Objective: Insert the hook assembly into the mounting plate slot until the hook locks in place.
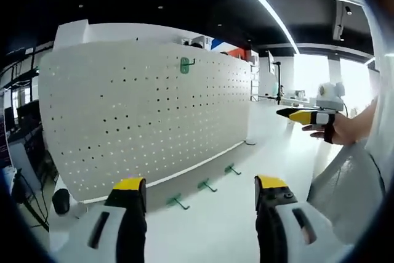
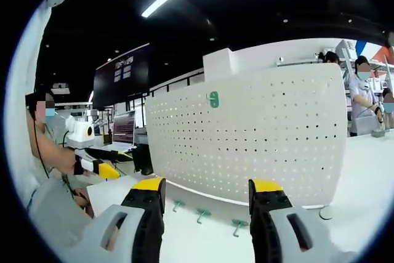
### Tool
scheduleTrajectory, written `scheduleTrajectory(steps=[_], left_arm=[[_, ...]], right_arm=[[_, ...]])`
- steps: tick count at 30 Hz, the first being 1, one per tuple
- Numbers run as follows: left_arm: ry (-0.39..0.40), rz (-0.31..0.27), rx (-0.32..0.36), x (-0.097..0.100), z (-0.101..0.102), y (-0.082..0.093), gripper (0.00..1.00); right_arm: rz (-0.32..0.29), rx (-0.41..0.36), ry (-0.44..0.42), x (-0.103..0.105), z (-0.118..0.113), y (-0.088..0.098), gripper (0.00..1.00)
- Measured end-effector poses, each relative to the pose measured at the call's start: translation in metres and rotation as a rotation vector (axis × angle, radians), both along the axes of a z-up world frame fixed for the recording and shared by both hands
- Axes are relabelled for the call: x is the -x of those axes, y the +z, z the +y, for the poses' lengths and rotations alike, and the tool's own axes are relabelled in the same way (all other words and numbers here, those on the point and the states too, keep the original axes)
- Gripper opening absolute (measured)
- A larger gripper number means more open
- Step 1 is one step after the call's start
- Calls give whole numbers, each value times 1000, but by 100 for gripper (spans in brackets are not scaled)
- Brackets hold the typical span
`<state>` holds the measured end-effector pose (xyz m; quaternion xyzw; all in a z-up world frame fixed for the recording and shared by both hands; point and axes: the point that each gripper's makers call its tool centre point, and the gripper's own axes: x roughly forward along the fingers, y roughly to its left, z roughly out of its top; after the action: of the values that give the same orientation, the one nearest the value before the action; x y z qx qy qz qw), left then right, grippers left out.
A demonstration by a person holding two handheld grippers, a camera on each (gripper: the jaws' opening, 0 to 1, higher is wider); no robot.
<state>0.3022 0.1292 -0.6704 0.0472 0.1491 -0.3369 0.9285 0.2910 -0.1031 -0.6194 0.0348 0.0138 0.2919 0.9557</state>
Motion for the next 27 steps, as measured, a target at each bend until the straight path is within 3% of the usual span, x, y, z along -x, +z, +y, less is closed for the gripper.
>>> scheduleTrajectory(steps=[16,19,21,27], left_arm=[[-80,85,-136,-16,6,-39,72],[-127,111,-223,-16,9,-54,70],[-142,145,-240,-17,9,-65,71],[-197,165,-301,-23,9,-77,70]], right_arm=[[3,-19,3,2,0,1,52],[3,-21,3,2,0,2,52],[4,-26,3,3,0,2,52],[3,-31,-4,3,-3,3,52]])
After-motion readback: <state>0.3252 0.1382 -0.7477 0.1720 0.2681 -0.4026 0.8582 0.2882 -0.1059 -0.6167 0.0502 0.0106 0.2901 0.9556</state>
